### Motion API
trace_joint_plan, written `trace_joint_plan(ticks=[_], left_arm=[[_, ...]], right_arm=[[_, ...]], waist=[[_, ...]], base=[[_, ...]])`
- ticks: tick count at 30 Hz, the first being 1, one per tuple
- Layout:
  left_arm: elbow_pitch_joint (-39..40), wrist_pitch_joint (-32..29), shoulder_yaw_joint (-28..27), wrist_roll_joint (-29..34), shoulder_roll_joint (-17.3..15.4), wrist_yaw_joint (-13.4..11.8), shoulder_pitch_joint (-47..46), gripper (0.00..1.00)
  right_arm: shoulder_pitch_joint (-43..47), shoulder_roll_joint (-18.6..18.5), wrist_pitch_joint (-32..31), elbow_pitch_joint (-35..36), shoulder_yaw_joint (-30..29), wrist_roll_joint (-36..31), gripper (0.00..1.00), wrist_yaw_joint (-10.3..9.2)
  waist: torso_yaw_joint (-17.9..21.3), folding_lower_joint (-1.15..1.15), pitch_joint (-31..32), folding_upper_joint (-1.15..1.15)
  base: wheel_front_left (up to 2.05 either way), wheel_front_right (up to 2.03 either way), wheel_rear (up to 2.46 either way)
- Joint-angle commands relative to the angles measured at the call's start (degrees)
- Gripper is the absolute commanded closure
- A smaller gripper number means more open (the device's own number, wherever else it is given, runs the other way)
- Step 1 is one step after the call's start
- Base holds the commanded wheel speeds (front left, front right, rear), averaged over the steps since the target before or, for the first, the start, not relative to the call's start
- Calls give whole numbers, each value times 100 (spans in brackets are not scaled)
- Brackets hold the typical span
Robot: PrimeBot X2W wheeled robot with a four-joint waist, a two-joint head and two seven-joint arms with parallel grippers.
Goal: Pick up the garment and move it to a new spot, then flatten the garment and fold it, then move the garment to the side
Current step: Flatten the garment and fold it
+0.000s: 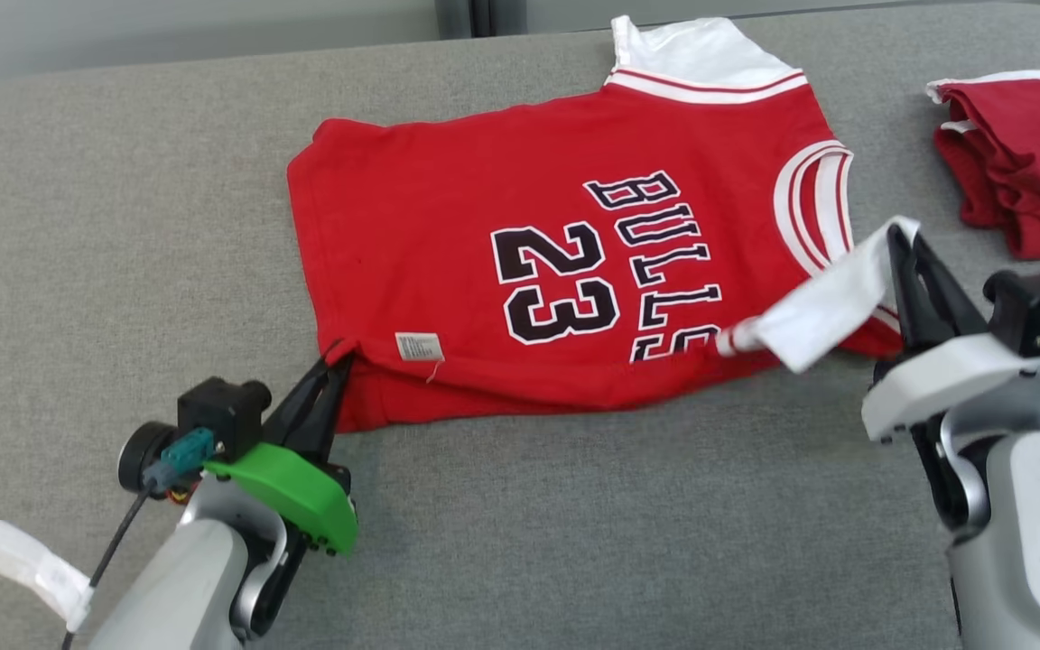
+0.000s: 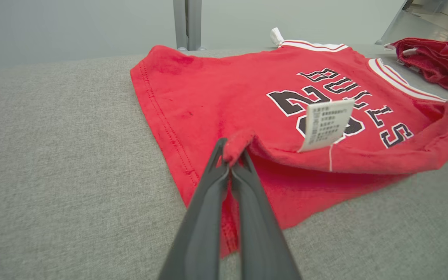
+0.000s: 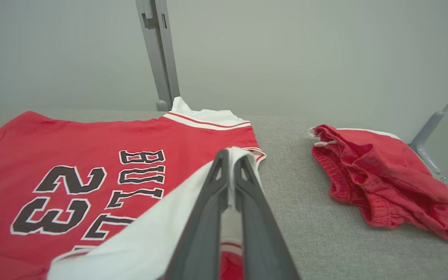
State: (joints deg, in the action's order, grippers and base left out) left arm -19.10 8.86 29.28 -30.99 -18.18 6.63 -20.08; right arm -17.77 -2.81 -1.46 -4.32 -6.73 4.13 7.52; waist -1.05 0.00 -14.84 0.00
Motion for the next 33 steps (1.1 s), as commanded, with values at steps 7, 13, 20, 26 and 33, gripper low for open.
trace_joint_plan(ticks=[7,13,20,26,33], left_arm=[[-580,134,89,-65,130,55,-558,100],[-887,246,158,-119,179,75,-810,100],[-1096,346,135,-132,156,81,-1018,100],[-1261,374,98,-171,150,46,-1161,100],[-1380,451,42,-204,193,-42,-1191,0]], right_arm=[[-815,-17,96,-998,-188,-261,100,-7],[-1273,-18,295,-1779,-303,-419,100,-7],[-1898,-20,629,-2525,-276,-511,100,-7],[-2413,-19,923,-3169,-185,-562,92,-7],[-2729,-21,1378,-3791,-168,-524,0,-7]], waist=[[-45,0,-257,0],[-65,0,-376,0],[-65,0,-455,0],[-51,0,-460,0],[-41,0,-376,0]], base=[[0,0,0],[0,0,0],[0,0,0],[0,0,0],[0,0,0]])
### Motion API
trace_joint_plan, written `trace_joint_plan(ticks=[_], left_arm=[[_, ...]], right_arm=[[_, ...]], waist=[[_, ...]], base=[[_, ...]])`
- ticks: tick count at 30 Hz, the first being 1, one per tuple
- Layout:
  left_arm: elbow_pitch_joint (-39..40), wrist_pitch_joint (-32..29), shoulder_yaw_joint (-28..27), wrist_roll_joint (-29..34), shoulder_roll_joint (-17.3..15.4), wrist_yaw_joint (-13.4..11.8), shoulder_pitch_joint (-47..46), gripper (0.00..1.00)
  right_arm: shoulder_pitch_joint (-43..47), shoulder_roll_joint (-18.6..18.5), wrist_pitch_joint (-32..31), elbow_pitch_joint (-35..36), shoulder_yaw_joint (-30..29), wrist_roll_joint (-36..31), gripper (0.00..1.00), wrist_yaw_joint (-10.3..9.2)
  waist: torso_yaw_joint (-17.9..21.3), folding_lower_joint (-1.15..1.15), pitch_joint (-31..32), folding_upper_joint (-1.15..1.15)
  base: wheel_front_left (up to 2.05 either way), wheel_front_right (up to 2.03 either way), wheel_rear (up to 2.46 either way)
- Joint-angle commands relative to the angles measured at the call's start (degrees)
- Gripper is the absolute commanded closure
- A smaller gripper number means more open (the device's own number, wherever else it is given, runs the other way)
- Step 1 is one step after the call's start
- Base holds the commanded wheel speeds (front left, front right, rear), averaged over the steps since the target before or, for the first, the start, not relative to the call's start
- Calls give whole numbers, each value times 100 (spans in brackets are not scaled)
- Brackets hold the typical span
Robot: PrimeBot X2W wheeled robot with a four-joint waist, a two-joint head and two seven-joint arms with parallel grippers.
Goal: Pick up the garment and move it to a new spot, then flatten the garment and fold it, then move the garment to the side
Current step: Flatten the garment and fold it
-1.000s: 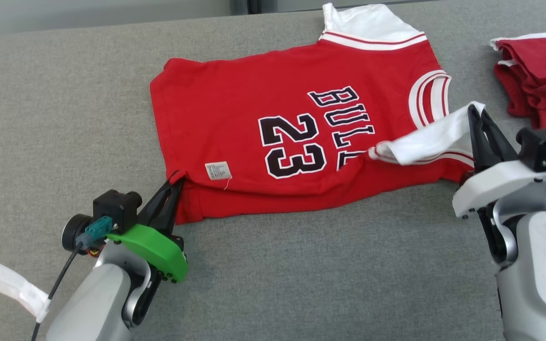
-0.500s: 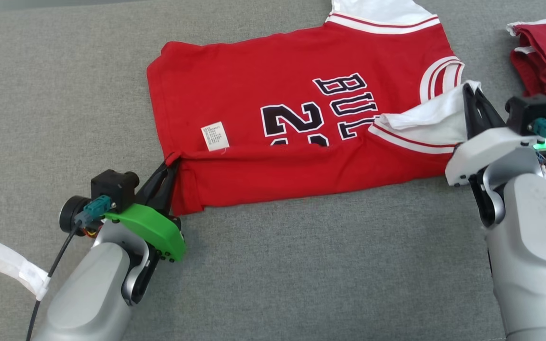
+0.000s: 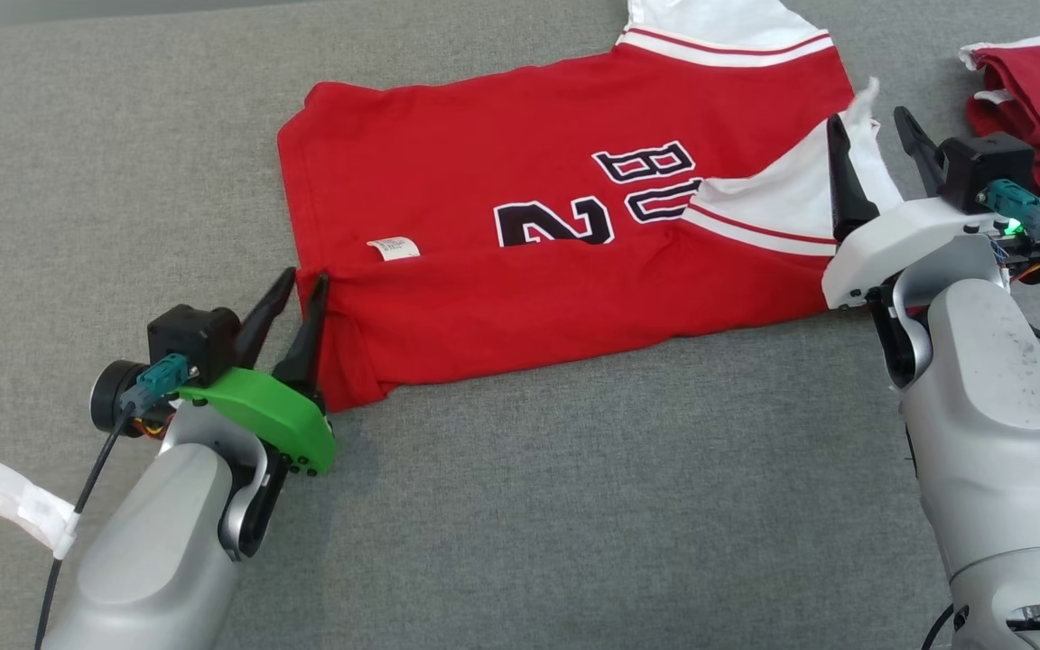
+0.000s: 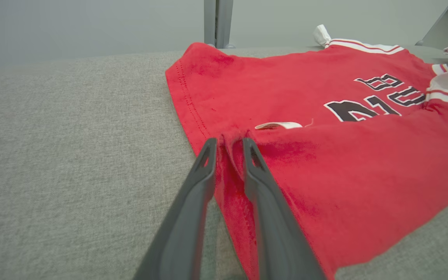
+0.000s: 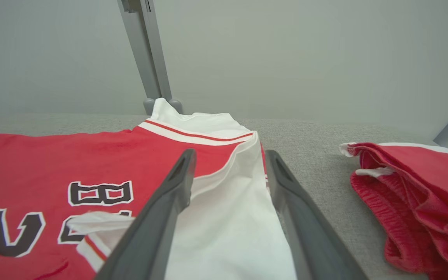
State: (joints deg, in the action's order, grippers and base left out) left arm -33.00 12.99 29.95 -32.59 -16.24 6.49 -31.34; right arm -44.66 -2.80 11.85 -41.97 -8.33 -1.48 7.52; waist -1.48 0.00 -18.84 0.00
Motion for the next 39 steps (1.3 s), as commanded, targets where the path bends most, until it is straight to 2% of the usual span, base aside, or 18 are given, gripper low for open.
trace_joint_plan(ticks=[1,11,21,33,39], left_arm=[[25,51,-41,-54,2,-49,-27,0],[551,153,-142,-137,-77,-269,708,0],[1128,-230,-106,-525,24,-576,1710,0],[937,-753,-250,-1103,266,-772,1841,0],[638,-889,-359,-1330,388,-719,1618,0]], right_arm=[[-46,-22,100,-62,-11,55,0,-7],[551,-20,325,292,-260,-52,0,-7],[1765,-21,225,1028,-309,108,0,-7],[2516,-20,-70,1692,-202,399,0,-7],[2481,-19,-203,1872,-123,398,0,-7]], waist=[[4,0,47,0],[33,0,484,0],[49,0,1001,0],[229,0,923,0],[349,0,760,0]], base=[[0,0,0],[0,0,0],[0,0,0],[0,0,0],[0,0,0]])
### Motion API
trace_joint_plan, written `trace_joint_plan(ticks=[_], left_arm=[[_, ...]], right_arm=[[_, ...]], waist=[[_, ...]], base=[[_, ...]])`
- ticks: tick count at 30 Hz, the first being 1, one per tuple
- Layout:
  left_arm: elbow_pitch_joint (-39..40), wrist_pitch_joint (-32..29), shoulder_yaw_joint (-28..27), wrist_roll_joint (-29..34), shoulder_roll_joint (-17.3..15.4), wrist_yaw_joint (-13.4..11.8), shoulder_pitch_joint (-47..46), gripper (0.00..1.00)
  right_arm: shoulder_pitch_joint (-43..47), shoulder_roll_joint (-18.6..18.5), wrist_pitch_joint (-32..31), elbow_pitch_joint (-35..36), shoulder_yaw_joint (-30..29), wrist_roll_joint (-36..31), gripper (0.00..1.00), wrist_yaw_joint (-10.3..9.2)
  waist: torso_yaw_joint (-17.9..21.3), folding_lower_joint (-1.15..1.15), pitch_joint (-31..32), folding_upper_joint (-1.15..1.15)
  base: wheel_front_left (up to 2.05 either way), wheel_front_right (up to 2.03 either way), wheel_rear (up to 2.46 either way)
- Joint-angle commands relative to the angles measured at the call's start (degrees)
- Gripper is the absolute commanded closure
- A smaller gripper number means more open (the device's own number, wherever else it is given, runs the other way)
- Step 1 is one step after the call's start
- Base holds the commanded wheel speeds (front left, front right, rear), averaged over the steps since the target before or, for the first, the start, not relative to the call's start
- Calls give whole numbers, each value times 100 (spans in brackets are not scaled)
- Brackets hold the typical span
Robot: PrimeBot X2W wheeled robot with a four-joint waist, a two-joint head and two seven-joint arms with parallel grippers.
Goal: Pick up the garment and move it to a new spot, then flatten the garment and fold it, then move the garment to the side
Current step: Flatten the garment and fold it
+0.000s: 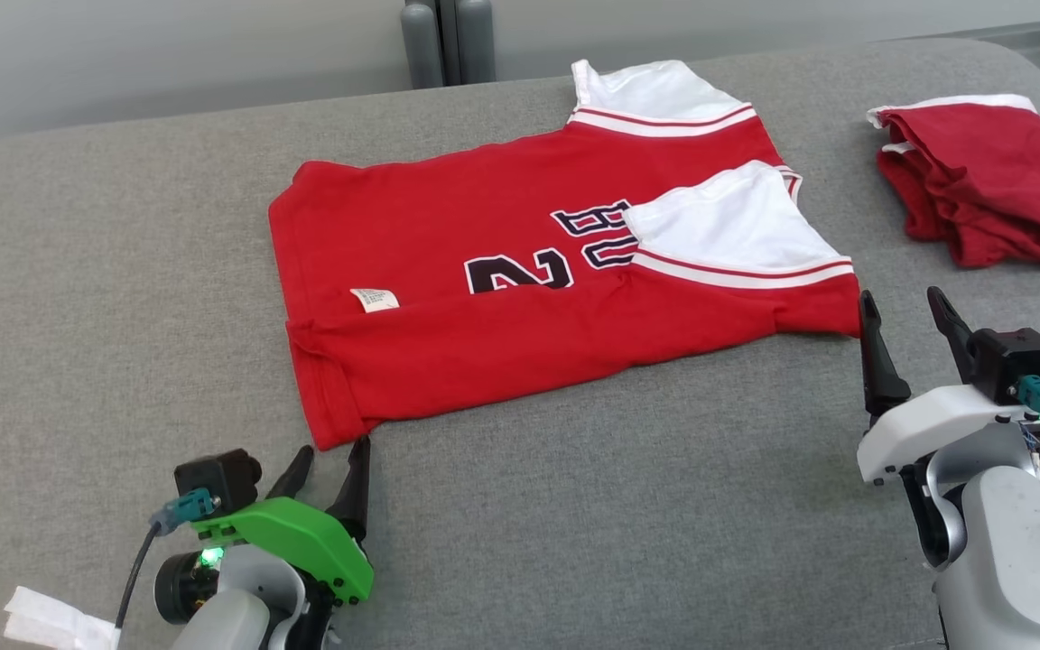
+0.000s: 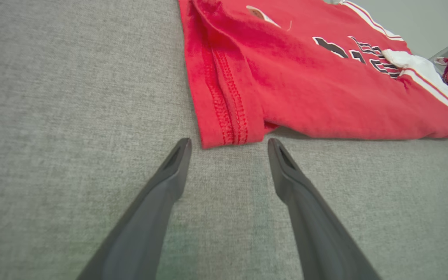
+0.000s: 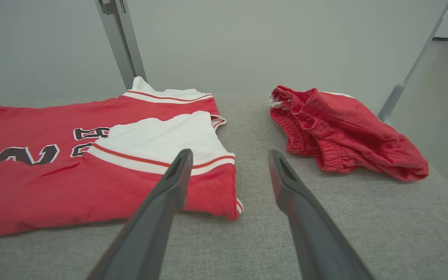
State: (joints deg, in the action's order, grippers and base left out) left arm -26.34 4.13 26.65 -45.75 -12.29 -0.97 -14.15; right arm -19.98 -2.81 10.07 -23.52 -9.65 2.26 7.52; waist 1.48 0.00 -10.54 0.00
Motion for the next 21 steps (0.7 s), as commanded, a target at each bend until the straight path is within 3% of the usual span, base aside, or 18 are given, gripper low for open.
trace_joint_plan(ticks=[1,9,10,11,12,15,21], left_arm=[[-79,-19,-48,-63,19,47,-145,0],[-451,36,-200,-349,270,260,-590,0],[-481,76,-239,-392,302,291,-646,5],[-502,102,-261,-416,317,300,-686,37],[-529,137,-269,-411,316,321,-731,57],[-573,207,-295,-424,318,359,-830,100],[-518,326,-328,-457,251,486,-920,100]], right_arm=[[-6,-19,-40,49,17,5,0,-7],[-177,-19,-165,121,65,-78,0,-7],[-205,-20,-202,93,56,-116,0,-7],[-225,-19,-234,64,36,-146,0,-7],[-256,-20,-277,18,6,-181,0,-7],[-384,-19,-404,-140,-82,-299,0,-7],[-658,-18,-679,-641,-213,-551,0,-7]], waist=[[67,0,-103,0],[122,0,-330,0],[121,0,-354,0],[119,0,-374,0],[116,0,-395,0],[91,0,-460,0],[-29,0,-552,0]], base=[[0,0,0],[0,0,0],[0,0,0],[0,0,0],[0,0,0],[0,0,0],[0,0,0]])
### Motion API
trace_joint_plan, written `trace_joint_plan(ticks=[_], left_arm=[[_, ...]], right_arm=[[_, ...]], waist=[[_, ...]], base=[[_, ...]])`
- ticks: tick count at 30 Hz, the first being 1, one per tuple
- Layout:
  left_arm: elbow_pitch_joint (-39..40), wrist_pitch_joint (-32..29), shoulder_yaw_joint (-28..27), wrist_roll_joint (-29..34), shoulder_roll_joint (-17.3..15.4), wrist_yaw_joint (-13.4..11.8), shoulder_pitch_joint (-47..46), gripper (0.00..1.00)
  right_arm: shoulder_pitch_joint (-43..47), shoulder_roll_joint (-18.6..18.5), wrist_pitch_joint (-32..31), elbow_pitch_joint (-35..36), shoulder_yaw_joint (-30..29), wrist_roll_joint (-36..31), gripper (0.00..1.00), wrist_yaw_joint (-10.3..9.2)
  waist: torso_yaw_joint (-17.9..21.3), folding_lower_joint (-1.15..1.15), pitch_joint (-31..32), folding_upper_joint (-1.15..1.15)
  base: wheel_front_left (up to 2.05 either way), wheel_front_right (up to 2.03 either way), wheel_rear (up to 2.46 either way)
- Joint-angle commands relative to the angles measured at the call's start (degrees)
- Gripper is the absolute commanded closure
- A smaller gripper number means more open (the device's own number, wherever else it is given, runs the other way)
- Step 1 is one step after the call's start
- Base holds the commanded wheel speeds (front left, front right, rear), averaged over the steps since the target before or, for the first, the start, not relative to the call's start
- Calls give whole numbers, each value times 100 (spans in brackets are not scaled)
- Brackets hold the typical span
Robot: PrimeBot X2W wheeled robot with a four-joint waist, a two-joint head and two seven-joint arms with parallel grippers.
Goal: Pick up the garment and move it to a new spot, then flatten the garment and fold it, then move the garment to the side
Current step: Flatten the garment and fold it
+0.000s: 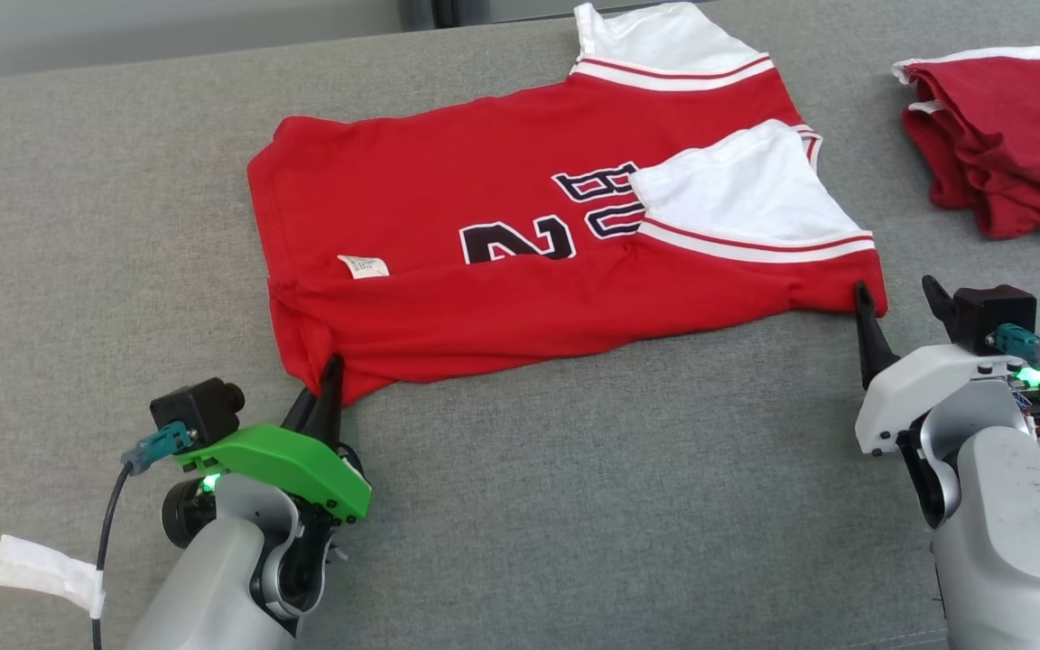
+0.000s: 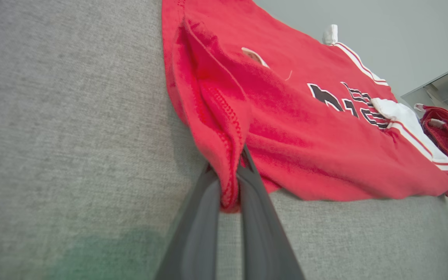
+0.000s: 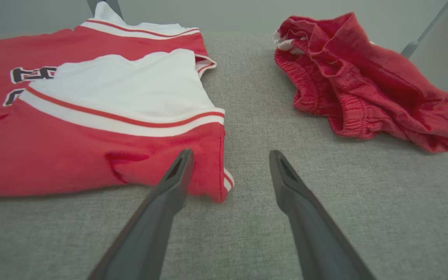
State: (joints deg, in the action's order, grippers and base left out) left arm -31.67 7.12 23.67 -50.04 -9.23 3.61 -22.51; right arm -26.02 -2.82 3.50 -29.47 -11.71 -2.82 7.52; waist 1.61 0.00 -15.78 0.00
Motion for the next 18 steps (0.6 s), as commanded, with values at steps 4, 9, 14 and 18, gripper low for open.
trace_joint_plan(ticks=[4,9,14,18], left_arm=[[151,52,-25,-42,-112,74,-38,100],[375,16,3,-78,-216,133,64,100],[558,-27,24,-21,-373,148,98,100],[739,-128,121,100,-581,190,82,100]], right_arm=[[-201,-19,-186,-393,-1,-49,0,-7],[-356,-18,-479,-867,95,215,82,-7],[-534,-26,-421,-1029,147,487,100,-8],[-649,-52,-267,-897,69,542,100,-8]], waist=[[-113,0,-43,0],[-169,0,-31,0],[-168,0,15,0],[-133,0,109,0]], base=[[0,0,0],[0,0,0],[0,0,0],[0,0,0]])
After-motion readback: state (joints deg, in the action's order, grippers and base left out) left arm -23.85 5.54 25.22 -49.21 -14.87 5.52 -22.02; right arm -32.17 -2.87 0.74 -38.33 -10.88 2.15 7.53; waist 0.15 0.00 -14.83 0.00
